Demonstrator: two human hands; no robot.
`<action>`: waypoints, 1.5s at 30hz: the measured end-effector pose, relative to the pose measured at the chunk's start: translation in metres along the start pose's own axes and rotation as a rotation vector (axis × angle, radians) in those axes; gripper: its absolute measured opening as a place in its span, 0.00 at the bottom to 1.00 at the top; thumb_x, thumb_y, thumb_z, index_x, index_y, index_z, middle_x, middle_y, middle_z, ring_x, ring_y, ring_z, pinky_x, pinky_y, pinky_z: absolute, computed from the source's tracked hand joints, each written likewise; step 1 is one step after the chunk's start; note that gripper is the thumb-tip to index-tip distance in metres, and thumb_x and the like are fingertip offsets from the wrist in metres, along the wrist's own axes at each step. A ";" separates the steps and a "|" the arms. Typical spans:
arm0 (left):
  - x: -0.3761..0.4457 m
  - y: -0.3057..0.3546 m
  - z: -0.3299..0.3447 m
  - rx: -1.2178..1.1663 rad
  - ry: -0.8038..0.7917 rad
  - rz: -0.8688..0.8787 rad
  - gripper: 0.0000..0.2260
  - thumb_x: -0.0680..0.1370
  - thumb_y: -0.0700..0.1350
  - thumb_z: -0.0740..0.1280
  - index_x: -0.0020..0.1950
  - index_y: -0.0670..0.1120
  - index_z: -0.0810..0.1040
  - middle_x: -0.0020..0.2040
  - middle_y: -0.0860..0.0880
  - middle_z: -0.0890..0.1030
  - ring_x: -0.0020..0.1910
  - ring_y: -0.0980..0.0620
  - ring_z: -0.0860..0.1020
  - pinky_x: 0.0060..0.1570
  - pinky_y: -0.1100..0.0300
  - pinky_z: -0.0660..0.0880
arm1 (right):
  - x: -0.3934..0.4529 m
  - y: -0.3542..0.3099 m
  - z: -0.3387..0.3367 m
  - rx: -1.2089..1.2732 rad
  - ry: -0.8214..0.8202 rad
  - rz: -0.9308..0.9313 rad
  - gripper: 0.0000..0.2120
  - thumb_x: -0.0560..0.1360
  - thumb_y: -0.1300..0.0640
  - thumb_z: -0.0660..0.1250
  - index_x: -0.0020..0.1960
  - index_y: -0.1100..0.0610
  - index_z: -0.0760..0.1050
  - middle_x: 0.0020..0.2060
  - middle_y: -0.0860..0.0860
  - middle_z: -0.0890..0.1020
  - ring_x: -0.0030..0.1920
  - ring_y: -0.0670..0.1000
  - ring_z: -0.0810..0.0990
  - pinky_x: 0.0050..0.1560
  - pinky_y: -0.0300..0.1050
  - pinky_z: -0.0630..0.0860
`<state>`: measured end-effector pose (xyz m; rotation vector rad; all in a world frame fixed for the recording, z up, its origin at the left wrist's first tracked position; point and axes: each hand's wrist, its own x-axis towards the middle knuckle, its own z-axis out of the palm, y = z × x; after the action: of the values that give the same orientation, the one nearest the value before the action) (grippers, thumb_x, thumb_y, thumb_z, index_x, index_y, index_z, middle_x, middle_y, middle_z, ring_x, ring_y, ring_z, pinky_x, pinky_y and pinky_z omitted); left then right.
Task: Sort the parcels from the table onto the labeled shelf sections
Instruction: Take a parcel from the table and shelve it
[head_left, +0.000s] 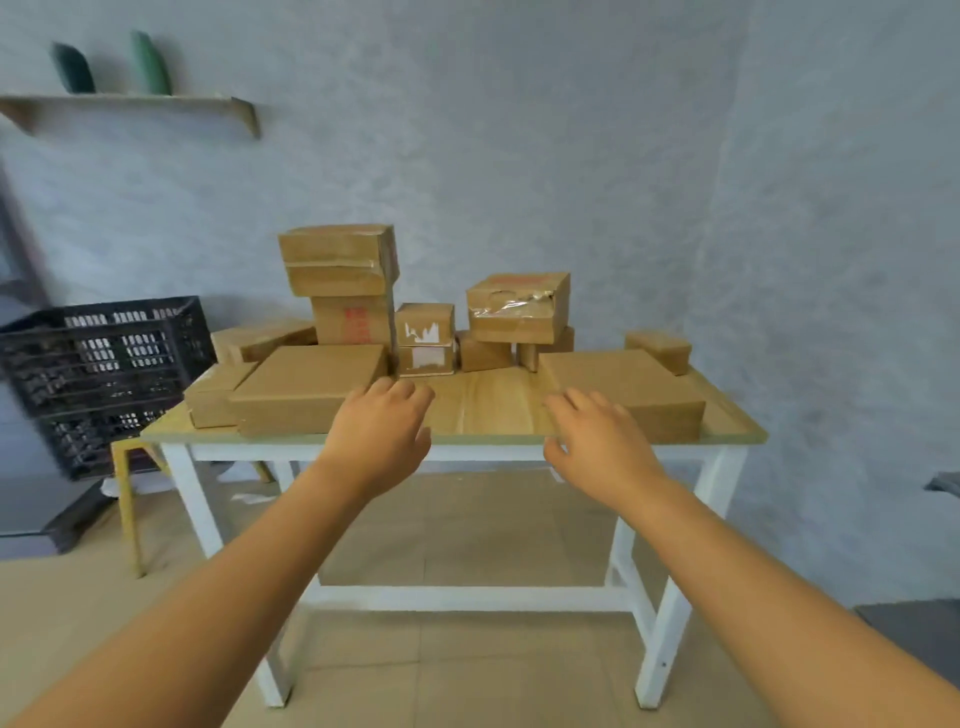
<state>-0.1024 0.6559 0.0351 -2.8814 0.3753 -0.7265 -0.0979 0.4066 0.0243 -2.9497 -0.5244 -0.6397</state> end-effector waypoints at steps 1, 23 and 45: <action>0.001 -0.017 0.005 0.004 -0.013 -0.014 0.16 0.80 0.52 0.60 0.67 0.50 0.71 0.59 0.51 0.78 0.57 0.48 0.75 0.56 0.55 0.71 | 0.013 -0.011 0.007 0.021 -0.009 -0.008 0.20 0.77 0.54 0.60 0.69 0.54 0.69 0.61 0.50 0.76 0.59 0.55 0.73 0.57 0.48 0.69; 0.066 -0.262 0.160 -0.111 -0.212 -0.620 0.22 0.81 0.55 0.60 0.73 0.49 0.68 0.67 0.47 0.74 0.64 0.45 0.72 0.59 0.50 0.73 | 0.299 -0.112 0.194 0.474 -0.307 -0.067 0.23 0.80 0.48 0.62 0.73 0.52 0.66 0.70 0.51 0.71 0.68 0.53 0.72 0.64 0.51 0.72; 0.088 -0.365 0.250 -0.777 -0.432 -0.919 0.15 0.80 0.58 0.60 0.48 0.48 0.78 0.47 0.46 0.79 0.48 0.47 0.78 0.52 0.53 0.77 | 0.329 -0.178 0.254 1.084 -0.507 0.730 0.26 0.74 0.42 0.70 0.64 0.57 0.73 0.51 0.51 0.80 0.49 0.51 0.80 0.43 0.45 0.77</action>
<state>0.1681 1.0011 -0.0708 -3.7639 -0.9974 0.0561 0.2204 0.7139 -0.0694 -1.9539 0.1886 0.3881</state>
